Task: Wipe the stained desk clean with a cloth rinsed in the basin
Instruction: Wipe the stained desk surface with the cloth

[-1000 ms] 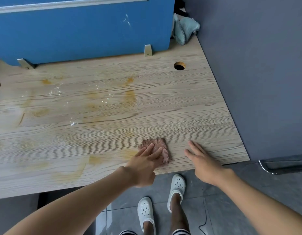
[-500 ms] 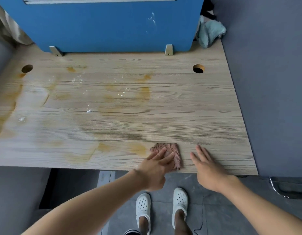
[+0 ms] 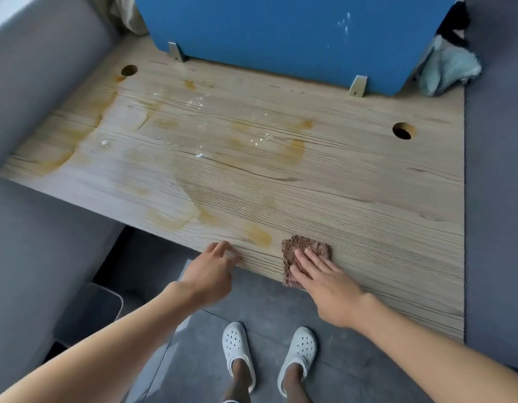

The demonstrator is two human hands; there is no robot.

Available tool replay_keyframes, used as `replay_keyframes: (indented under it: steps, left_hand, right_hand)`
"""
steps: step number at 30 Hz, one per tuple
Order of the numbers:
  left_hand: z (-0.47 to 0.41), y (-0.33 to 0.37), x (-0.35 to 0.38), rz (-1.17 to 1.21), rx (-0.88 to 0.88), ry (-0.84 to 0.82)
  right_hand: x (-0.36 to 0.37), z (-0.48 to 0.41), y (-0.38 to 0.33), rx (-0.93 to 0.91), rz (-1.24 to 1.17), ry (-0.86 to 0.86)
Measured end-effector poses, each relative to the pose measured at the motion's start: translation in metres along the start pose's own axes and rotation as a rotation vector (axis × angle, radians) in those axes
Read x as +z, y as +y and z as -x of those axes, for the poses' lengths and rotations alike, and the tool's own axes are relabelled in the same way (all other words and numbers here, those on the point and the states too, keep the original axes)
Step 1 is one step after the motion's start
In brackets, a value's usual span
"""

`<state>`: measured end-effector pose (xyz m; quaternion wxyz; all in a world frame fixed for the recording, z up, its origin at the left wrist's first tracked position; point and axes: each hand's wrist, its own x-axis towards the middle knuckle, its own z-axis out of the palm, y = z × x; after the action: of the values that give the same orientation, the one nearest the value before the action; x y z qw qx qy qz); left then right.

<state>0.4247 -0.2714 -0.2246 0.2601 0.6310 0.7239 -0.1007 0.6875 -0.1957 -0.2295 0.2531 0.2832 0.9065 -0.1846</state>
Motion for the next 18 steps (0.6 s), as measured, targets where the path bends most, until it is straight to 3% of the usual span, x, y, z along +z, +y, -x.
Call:
replay_keyframes:
  steps: [4, 10, 14, 18]
  left_hand:
    - [-0.007, -0.003, -0.002, 0.035, 0.009, -0.032]
    - [-0.005, -0.01, -0.002, 0.061, 0.007, -0.082]
    - [-0.001, -0.015, 0.0, 0.286, -0.082, 0.086]
    - [-0.005, -0.023, -0.002, 0.5, -0.307, 0.263]
  right_hand:
    - [-0.011, -0.02, -0.014, 0.006, 0.045, 0.0]
    - [-0.001, -0.047, -0.048, 0.165, 0.112, 0.161]
    - [0.012, -0.038, -0.054, 0.064, 0.089, 0.459]
    - [-0.006, -0.029, -0.051, 0.082, -0.334, 0.598]
